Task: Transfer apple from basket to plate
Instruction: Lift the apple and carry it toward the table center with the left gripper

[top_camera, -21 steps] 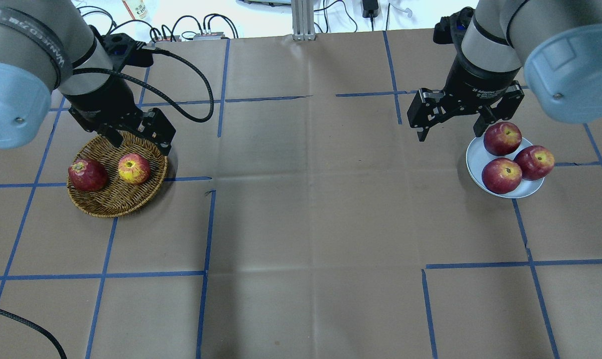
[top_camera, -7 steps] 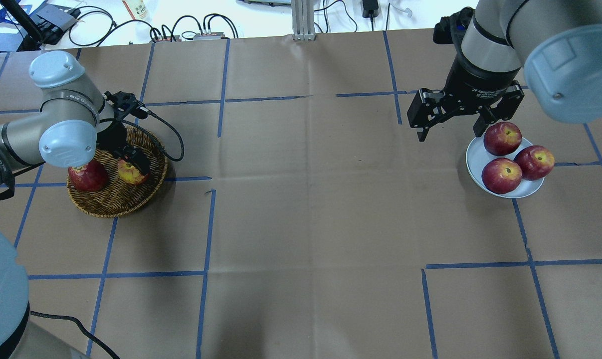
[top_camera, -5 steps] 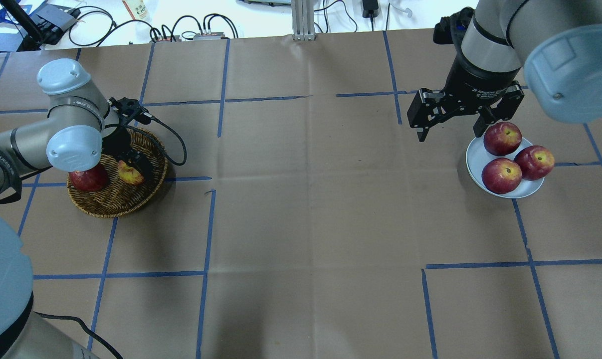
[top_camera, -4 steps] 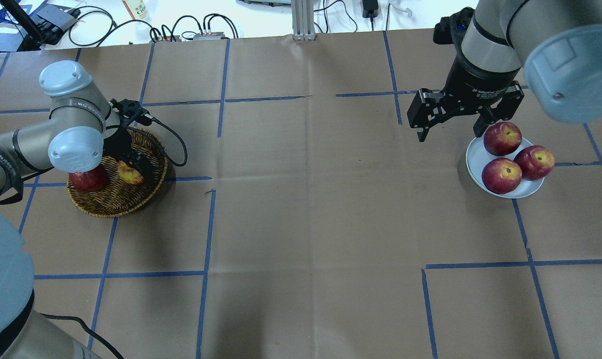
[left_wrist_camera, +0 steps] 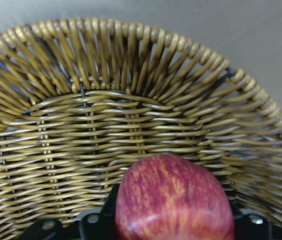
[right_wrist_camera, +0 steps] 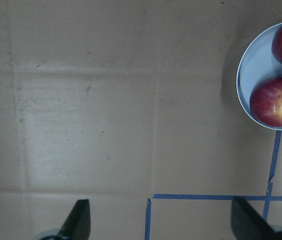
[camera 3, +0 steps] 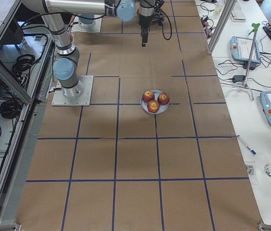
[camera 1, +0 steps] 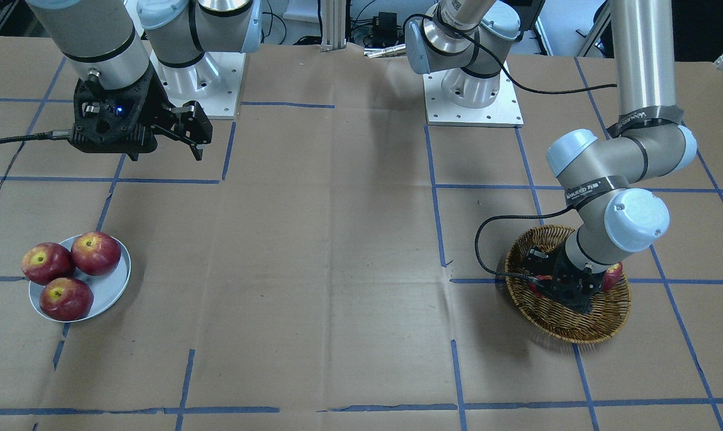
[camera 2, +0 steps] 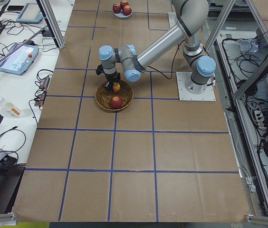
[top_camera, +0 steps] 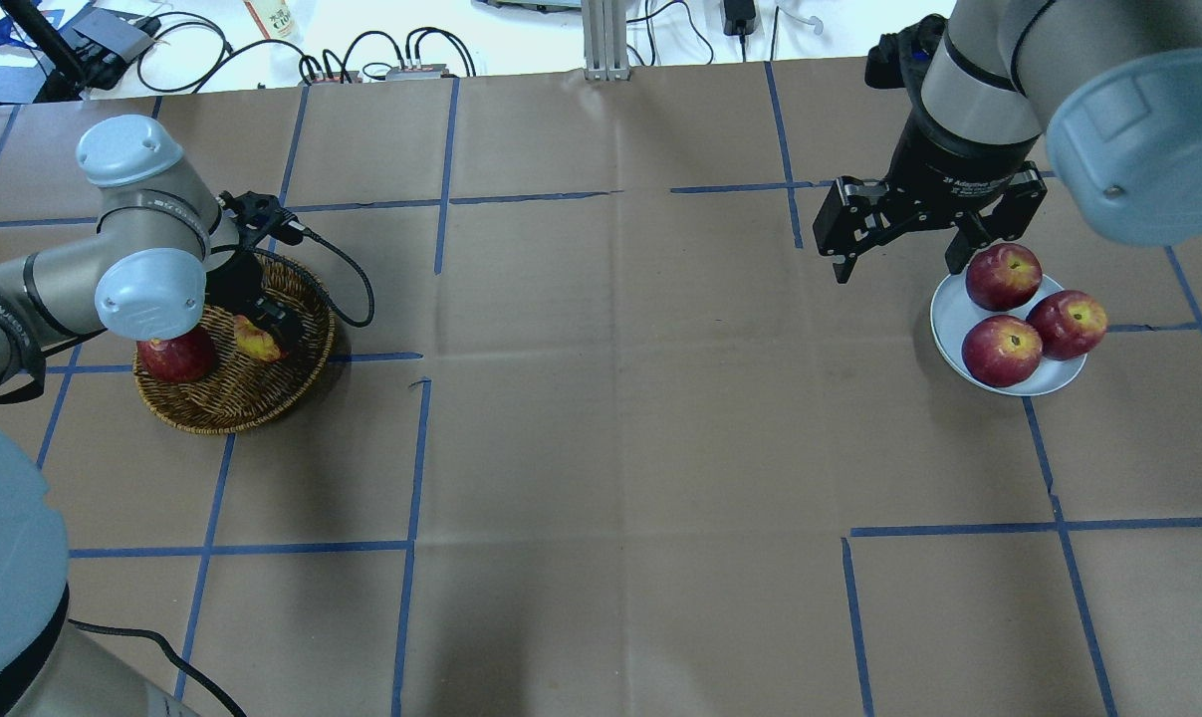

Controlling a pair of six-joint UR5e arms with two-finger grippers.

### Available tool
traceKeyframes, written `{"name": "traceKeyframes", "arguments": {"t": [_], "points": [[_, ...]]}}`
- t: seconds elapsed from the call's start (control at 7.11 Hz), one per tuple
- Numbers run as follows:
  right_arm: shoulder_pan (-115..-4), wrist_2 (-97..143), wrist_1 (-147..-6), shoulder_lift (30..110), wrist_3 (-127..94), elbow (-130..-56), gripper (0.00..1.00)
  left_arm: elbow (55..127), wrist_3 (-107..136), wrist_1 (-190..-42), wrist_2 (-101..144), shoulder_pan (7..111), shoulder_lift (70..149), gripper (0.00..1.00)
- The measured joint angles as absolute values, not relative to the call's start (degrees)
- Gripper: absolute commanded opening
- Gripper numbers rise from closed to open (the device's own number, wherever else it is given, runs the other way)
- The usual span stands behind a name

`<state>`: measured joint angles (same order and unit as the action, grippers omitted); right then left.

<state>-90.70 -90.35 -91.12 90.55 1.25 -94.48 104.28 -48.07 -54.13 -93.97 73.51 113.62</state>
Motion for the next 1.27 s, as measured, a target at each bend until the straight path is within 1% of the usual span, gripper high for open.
{"name": "traceKeyframes", "arguments": {"t": [0.28,0.56,0.7,0.99,1.27], "points": [[-90.71,-90.35,-91.12,90.56,1.27,-94.62,1.00,102.25,-44.43,-54.97,-93.78,77.16,110.14,0.32],[-90.70,-90.35,-91.24,90.58,1.29,-94.87,1.00,101.39,-30.45,-55.75,-93.82,86.42,107.81,0.32],[-90.70,-90.35,-91.28,90.59,1.28,-94.90,1.00,101.24,-20.76,-55.76,-92.99,91.49,108.20,0.32],[-90.71,-90.35,-91.31,90.59,1.25,-94.92,1.00,100.14,-4.03,-54.85,-90.65,100.15,111.29,0.32],[-90.70,-90.35,-91.32,90.58,1.27,-94.92,1.00,94.92,7.07,-54.47,-90.60,107.88,117.39,0.32]]}}
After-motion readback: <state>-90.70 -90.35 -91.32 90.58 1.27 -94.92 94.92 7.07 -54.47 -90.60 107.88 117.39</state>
